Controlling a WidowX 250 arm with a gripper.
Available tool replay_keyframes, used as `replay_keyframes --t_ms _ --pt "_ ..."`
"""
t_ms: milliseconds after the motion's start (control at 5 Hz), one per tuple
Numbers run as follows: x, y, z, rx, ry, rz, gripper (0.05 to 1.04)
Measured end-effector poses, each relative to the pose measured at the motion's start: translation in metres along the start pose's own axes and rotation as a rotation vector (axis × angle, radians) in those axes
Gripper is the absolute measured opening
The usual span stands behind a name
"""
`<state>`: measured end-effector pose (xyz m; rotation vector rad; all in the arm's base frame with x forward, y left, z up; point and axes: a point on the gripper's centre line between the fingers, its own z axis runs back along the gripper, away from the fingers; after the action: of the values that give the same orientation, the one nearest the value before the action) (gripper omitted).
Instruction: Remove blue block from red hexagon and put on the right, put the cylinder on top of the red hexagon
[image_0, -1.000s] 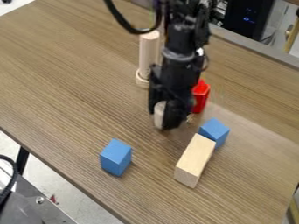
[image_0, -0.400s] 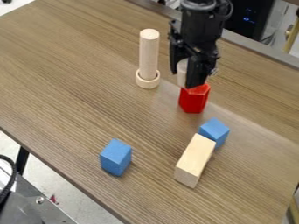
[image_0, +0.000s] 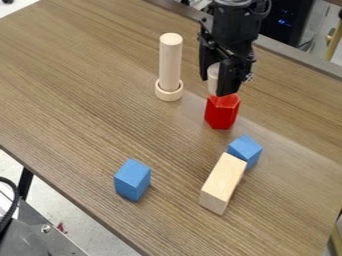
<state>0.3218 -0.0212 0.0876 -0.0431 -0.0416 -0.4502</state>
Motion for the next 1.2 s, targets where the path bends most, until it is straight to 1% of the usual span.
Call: replay_keyframes --t_ms 400,600,800,1000,1200 --pt "0.003 -0.001 -0.009 0.009 0.013 -0.017 0.563" --pt "0.007 0.001 -0.009 0.022 0.004 -0.016 0.563" --pt "0.012 0.004 -0.015 0.019 0.011 -0.011 0.563" --pt "0.018 0.004 -0.012 0.026 -0.006 -0.011 0.563" --pt "0.021 0.001 -0.016 0.025 0.002 -0.021 0.563"
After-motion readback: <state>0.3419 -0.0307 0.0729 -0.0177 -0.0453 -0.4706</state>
